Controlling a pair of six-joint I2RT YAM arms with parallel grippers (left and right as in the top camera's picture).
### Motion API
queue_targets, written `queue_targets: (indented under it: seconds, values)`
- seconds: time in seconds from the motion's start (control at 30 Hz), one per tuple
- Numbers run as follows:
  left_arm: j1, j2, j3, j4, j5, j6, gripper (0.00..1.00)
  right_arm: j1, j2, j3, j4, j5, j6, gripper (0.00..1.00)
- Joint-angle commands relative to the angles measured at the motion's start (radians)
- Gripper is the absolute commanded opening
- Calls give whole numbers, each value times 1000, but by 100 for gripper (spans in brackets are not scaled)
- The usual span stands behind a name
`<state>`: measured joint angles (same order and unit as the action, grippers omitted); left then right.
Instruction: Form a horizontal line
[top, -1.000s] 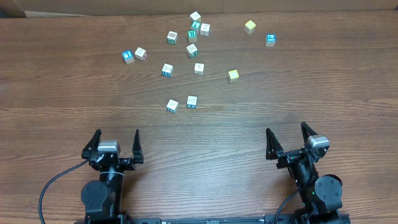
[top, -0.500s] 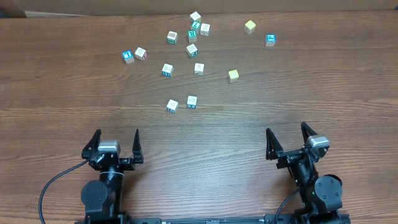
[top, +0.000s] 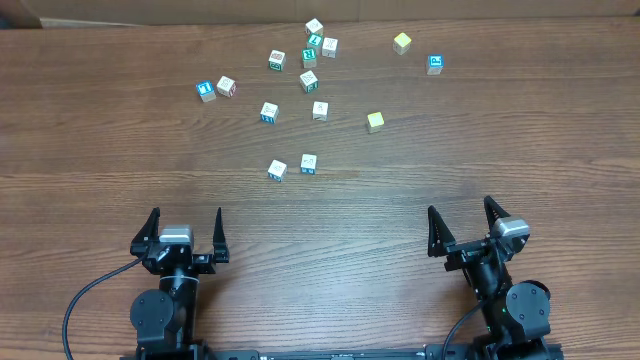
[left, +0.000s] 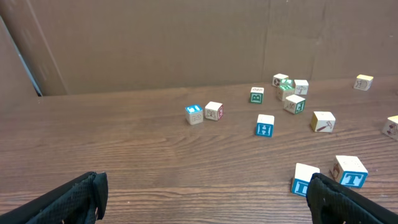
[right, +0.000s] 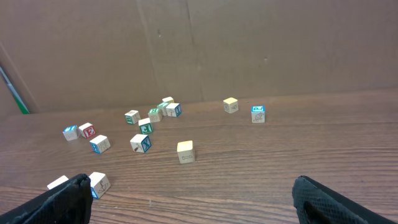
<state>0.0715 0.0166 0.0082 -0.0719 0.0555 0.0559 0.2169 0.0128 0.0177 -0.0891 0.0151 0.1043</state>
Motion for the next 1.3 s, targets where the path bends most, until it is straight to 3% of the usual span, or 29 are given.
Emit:
queue_targets:
  seconds: [0.0, 0.27, 0.4, 0.6, 0.77, 1.07, 1.27]
  values:
    - [-6, -12, -3, 6, -22, 23, 100, 5, -10, -10, 6, 2, -5, 100]
    - [-6, -12, 17, 14, 135, -5, 99, 5, -10, -10, 6, 2, -5, 100]
    - [-6, -12, 71, -73, 195, -11, 100, 5, -10, -10, 6, 2, -5, 100]
    - [-6, -9, 232, -249, 165, -10, 100, 5, -10, -10, 6, 2, -5, 100]
    - [-6, 47, 376, -308, 145, -11, 100, 5, -10, -10, 6, 2, -5, 100]
    - [-6, 387, 798, -413, 214, -37, 100, 5, -10, -10, 6, 2, -5, 100]
    - [-6, 679, 1191, -640, 235, -37, 100, 5, -10, -10, 6, 2, -5, 100]
